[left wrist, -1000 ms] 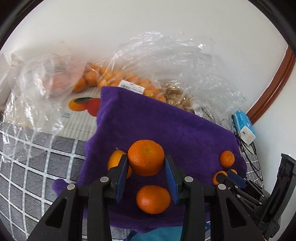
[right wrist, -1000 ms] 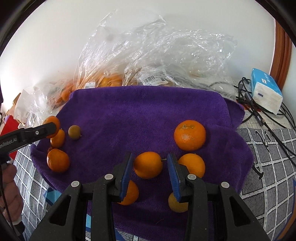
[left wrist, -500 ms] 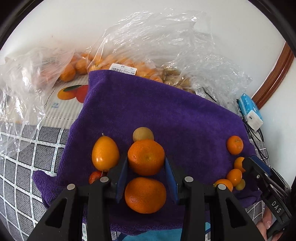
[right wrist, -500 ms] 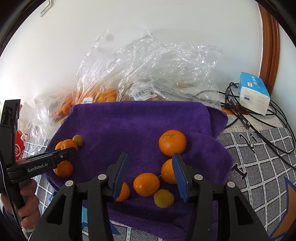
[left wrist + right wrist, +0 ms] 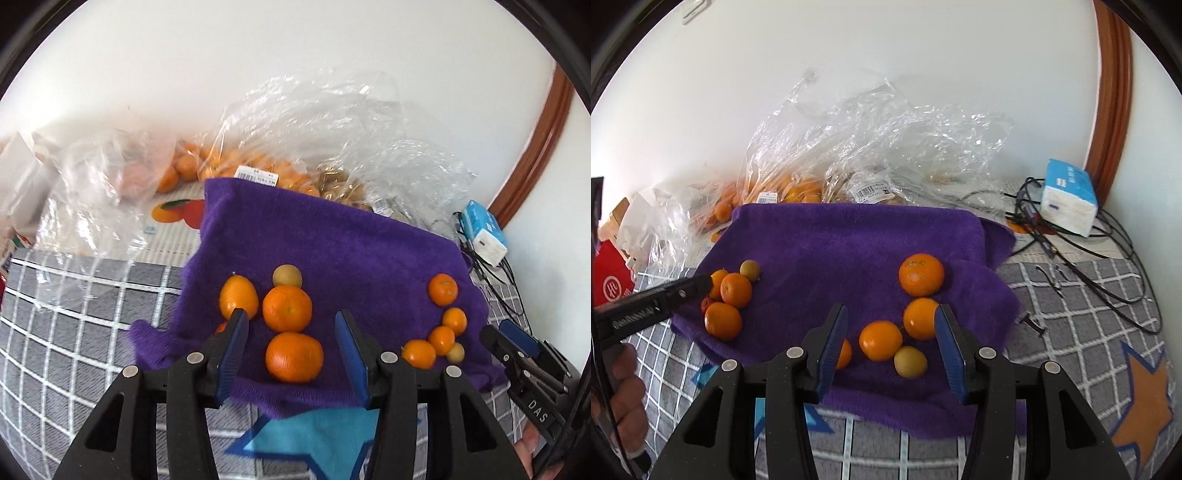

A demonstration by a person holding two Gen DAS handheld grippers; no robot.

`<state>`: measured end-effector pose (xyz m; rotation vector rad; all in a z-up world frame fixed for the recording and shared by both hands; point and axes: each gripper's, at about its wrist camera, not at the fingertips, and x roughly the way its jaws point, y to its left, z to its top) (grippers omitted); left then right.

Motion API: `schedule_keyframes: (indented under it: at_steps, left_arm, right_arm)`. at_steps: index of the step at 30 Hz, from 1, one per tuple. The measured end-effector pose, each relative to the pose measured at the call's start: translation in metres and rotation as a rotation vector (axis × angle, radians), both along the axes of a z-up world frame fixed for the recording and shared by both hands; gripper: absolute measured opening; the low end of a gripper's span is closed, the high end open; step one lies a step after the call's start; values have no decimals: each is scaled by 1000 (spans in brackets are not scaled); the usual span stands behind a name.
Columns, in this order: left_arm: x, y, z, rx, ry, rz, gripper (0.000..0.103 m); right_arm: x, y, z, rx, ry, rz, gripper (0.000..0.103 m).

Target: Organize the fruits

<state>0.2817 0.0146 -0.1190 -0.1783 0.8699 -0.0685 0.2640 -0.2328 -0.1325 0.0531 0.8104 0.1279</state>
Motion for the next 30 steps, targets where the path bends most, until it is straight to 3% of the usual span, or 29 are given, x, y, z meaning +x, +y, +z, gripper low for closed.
schedule_keyframes:
  at_steps: [15,17,19,20,24,30]
  left_arm:
    - [-131,-13,46,86,-157,-3,76]
    - [-148,-18,52,111,-180,-4,81]
    - [-161,-23,56,128,-191,-4,84]
    - [-167,-25,59,133,-192,2,84]
    - [-194,-30,70,119,-223,8,92]
    - [-224,-44,83,167,-269,-7,97]
  right_arm:
    - [-118,-14,49,-13,-33,-73,50]
    - [-135,-17,54,-15,-54,-80,61]
    - [-155,-20,61,-1,-91,-76,79]
    - [-163,-20,65,0,-103,-71,82]
    - [-195,-23,79,-24,-147,-87,91]
    - [-226,-28,90,-60,-170,-110,98]
